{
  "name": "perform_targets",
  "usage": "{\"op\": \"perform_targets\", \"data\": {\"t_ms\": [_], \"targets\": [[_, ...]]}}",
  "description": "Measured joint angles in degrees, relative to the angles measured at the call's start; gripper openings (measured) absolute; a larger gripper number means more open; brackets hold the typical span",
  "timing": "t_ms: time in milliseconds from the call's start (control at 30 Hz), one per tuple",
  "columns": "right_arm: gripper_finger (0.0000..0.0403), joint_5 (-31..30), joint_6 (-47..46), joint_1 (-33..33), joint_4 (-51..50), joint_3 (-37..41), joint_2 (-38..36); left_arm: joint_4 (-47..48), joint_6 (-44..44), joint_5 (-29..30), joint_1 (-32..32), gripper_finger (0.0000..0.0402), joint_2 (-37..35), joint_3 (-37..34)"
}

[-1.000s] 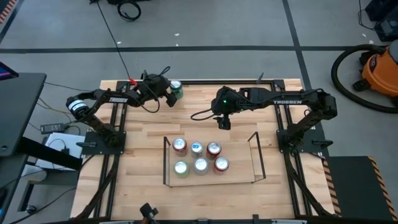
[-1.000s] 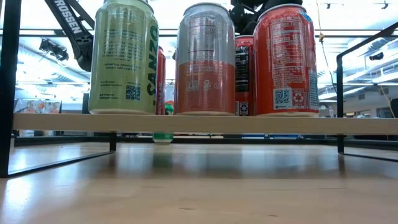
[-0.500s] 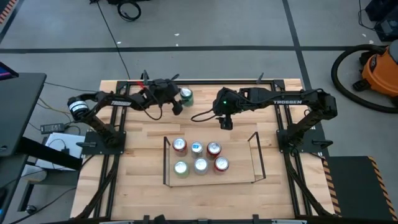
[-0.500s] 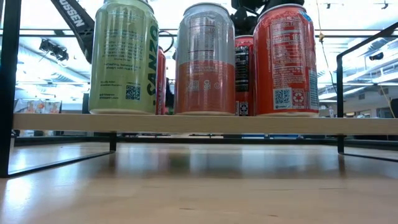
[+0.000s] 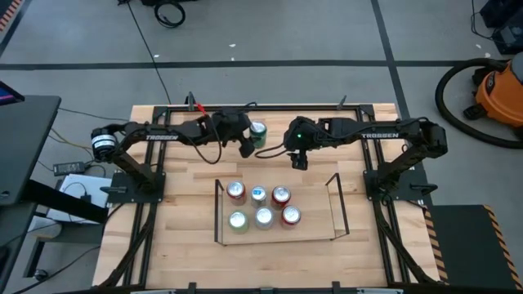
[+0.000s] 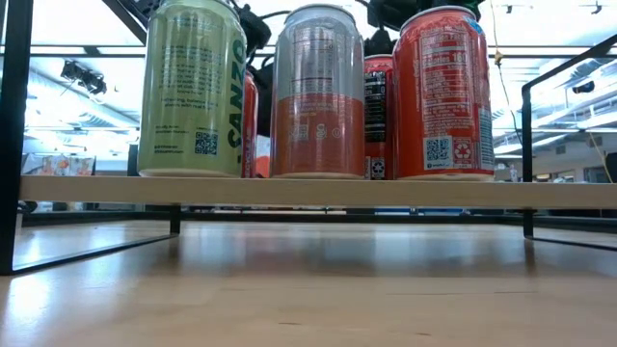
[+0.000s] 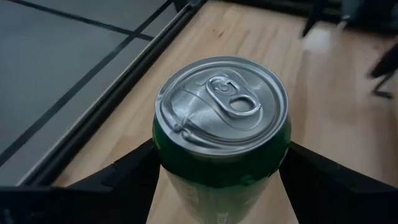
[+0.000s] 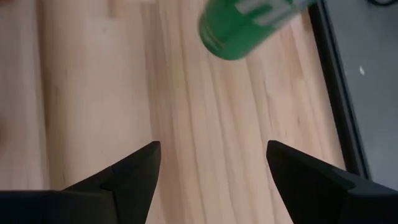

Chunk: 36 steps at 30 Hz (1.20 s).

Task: Place canned beverage on shelf
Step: Put the green soda can on the shelf

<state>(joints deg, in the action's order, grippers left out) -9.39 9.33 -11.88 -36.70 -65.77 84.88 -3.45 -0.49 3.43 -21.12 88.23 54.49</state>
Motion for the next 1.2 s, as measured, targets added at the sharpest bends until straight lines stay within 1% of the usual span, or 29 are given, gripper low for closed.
{"op": "perform_targets", "data": {"t_ms": [167, 300, 433, 533, 633, 767, 933, 1000, 1100, 1200], "targets": [[0.0303, -2.2, -3.2, 0.9, -3.2, 0.8, -1.5, -4.3, -5.1, 2.2, 3.7, 0.0293, 1.0, -0.5], [0.0303, -4.9, -5.0, 2.4, -5.1, 0.8, -5.2, -11.0, -7.9, 5.4, 7.5, 0.0293, 4.7, -0.5], [0.0303, -5.6, -6.7, 3.4, -7.5, 0.9, -10.0, -11.5, -8.5, 11.2, 10.6, 0.0293, 8.5, 2.1], [0.0303, -4.2, -7.4, 3.5, -7.6, 2.5, -13.0, -11.7, -9.3, 14.4, 11.8, 0.0293, 10.6, 4.6], [0.0303, -4.0, -8.5, 3.5, -7.2, 4.5, -14.7, -11.8, -11.1, 14.7, 12.0, 0.0293, 12.8, 6.7], [0.0303, -2.7, -9.6, 3.5, -5.3, 7.3, -16.2, -11.1, -13.6, 14.5, 12.0, 0.0293, 15.4, 7.4], [0.0303, -2.4, -9.7, 4.7, -4.4, 9.0, -16.4, -11.2, -13.7, 14.7, 12.0, 0.0293, 16.8, 7.4], [0.0303, -2.4, -9.5, 5.2, -3.9, 9.2, -16.3, -9.5, -13.5, 14.6, 12.0, 0.0294, 17.0, 7.4], [0.0303, -2.4, -9.3, 6.0, -3.7, 9.3, -16.3, -8.9, -13.8, 14.6, 12.1, 0.0302, 17.5, 7.4], [0.0303, -2.4, -9.3, 6.5, -3.6, 9.3, -16.3, -7.6, -14.5, 14.5, 12.1, 0.0319, 17.5, 7.4]]}}
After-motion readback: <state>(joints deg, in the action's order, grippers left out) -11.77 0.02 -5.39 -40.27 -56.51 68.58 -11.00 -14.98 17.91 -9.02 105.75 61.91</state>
